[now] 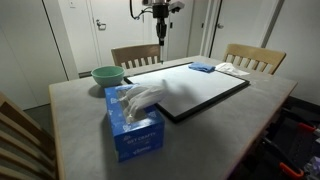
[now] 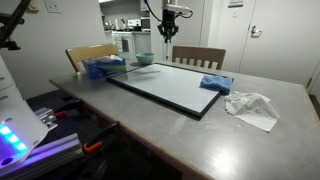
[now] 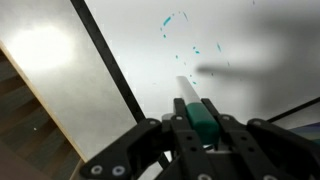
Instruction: Use the marker to write number ten on the white board
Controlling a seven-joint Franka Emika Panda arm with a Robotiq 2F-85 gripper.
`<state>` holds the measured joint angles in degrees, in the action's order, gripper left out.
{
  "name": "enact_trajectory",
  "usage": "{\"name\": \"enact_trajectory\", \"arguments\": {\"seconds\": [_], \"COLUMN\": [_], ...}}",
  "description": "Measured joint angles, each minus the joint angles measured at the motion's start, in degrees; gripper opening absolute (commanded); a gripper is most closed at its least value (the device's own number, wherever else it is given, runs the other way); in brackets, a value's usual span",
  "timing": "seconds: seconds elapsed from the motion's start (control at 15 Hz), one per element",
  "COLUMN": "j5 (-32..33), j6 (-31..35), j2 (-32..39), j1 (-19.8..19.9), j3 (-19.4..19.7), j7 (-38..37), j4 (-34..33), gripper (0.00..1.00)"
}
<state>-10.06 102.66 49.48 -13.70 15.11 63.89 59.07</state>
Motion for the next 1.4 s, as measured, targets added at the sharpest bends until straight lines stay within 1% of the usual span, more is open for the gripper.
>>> {"name": "enact_trajectory", "arguments": {"seconds": [0.07, 0.13, 0.33, 0.53, 0.6, 0.73, 0.87, 1.0, 1.13, 1.2, 1.27, 1.4], "j5": [0.00, 1.92, 7.72, 11.06, 11.82, 12.23, 12.99, 15.41, 18.53, 18.79, 18.27, 14.55], "j6": [1.13, 2.45, 8.32, 15.14, 16.80, 17.65, 19.34, 26.19, 35.65, 40.14, 44.50, 53.56], "j2": [-0.91, -1.93, -5.60, -9.14, -10.31, -12.56, -15.54, -19.57, -24.07, -26.08, -27.94, -31.10], "j1": [-0.54, -0.27, 1.95, 3.72, 4.26, 5.55, 6.88, 8.01, 8.86, 9.29, 10.00, 12.65], "j3": [0.42, -0.84, -7.36, -11.99, -13.02, -14.70, -15.64, -16.03, -16.03, -16.09, -16.48, -18.98], "j7": [-1.13, -2.81, -8.71, -13.05, -14.37, -16.47, -17.48, -17.49, -17.75, -18.14, -18.29, -17.17], "j4": [2.49, 4.87, 12.41, 19.94, 22.05, 25.25, 28.67, 33.91, 40.21, 43.29, 46.36, 52.48], "gripper": [0.05, 0.05, 0.05, 0.05, 0.05, 0.05, 0.05, 0.05, 0.05, 0.05, 0.05, 0.05]}}
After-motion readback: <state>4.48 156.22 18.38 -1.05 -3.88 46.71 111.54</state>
